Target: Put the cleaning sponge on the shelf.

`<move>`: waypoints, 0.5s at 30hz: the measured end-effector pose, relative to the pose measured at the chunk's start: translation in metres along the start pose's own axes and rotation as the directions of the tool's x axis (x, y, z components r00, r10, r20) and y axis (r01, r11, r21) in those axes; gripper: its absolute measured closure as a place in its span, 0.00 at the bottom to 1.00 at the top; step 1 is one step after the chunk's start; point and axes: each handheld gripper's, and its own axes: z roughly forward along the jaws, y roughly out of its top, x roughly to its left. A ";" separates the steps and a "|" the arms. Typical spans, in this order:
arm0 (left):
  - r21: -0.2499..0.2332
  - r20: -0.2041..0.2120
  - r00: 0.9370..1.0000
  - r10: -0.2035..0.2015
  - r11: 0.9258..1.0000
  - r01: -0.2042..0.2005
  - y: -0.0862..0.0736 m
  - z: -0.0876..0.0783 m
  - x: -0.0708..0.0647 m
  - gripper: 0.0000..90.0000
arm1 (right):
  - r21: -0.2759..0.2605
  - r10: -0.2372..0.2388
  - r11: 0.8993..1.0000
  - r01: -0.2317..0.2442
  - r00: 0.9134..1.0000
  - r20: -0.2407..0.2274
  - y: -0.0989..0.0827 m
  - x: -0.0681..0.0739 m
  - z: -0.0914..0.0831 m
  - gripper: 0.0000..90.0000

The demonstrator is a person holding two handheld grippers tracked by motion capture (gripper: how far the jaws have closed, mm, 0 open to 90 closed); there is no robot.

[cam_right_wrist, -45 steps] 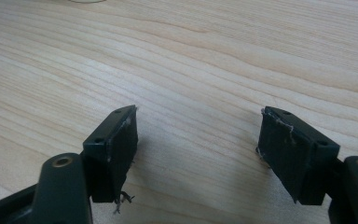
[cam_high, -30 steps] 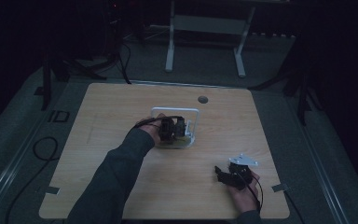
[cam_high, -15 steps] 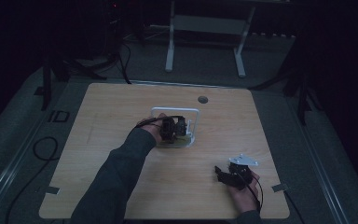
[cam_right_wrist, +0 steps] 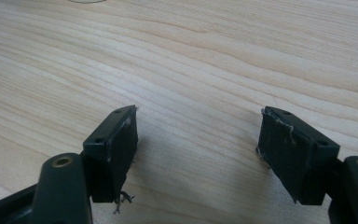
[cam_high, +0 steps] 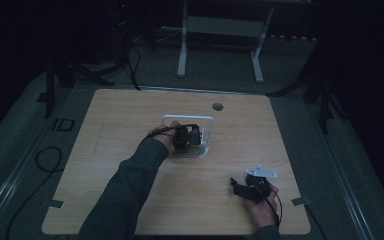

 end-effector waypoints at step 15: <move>0.006 -0.055 0.998 0.004 1.000 -0.004 0.001 0.006 0.001 0.74 | 0.000 0.000 1.000 0.000 1.000 0.000 0.000 0.000 0.000 0.31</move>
